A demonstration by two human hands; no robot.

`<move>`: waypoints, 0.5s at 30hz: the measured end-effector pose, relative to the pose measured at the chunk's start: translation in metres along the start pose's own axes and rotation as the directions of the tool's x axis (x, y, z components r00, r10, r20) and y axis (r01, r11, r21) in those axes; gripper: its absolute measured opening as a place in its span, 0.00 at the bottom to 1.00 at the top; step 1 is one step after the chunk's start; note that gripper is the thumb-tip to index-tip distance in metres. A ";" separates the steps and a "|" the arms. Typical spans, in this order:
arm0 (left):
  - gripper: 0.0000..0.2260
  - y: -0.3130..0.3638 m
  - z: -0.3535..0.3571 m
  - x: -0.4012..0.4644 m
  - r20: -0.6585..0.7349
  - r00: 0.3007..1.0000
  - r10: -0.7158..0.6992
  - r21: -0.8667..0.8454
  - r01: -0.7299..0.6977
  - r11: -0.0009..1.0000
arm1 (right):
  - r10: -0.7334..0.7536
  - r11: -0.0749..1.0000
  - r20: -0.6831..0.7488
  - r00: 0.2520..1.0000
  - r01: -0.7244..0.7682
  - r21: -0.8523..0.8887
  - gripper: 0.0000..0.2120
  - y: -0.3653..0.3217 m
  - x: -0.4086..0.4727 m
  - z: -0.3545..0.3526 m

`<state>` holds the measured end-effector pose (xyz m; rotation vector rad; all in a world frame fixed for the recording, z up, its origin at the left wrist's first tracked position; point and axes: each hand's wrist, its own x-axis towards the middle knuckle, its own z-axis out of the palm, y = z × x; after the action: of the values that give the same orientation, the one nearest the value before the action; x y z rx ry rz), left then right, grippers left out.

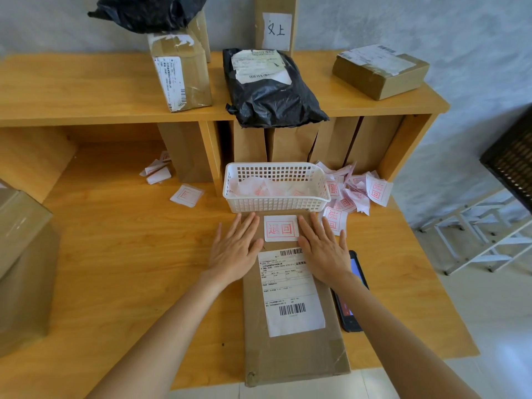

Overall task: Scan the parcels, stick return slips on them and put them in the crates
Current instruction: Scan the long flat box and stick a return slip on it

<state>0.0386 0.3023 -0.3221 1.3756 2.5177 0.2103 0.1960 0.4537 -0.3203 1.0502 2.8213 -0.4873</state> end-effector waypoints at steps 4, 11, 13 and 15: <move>0.26 0.001 -0.001 -0.002 -0.032 0.999 -0.025 -0.027 0.025 0.999 | 0.042 0.998 -0.040 0.998 -0.040 0.048 0.26 0.001 -0.001 -0.003; 0.25 0.033 0.005 0.012 -0.058 0.997 0.049 -0.028 -0.051 0.998 | -0.095 0.995 -0.073 0.993 0.094 -0.024 0.26 -0.034 0.008 0.000; 0.25 0.036 0.007 0.015 -0.049 0.998 0.035 -0.021 -0.036 0.999 | -0.087 0.996 -0.057 0.995 0.086 -0.021 0.25 -0.035 0.010 0.003; 0.24 0.036 0.009 0.016 -0.050 0.998 0.030 -0.014 -0.031 0.999 | -0.077 0.997 -0.042 0.996 0.076 -0.027 0.25 -0.035 0.009 0.005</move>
<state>0.0618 0.3356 -0.3245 1.4208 2.5315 0.2715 0.1661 0.4331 -0.3177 0.9632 2.9065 -0.4389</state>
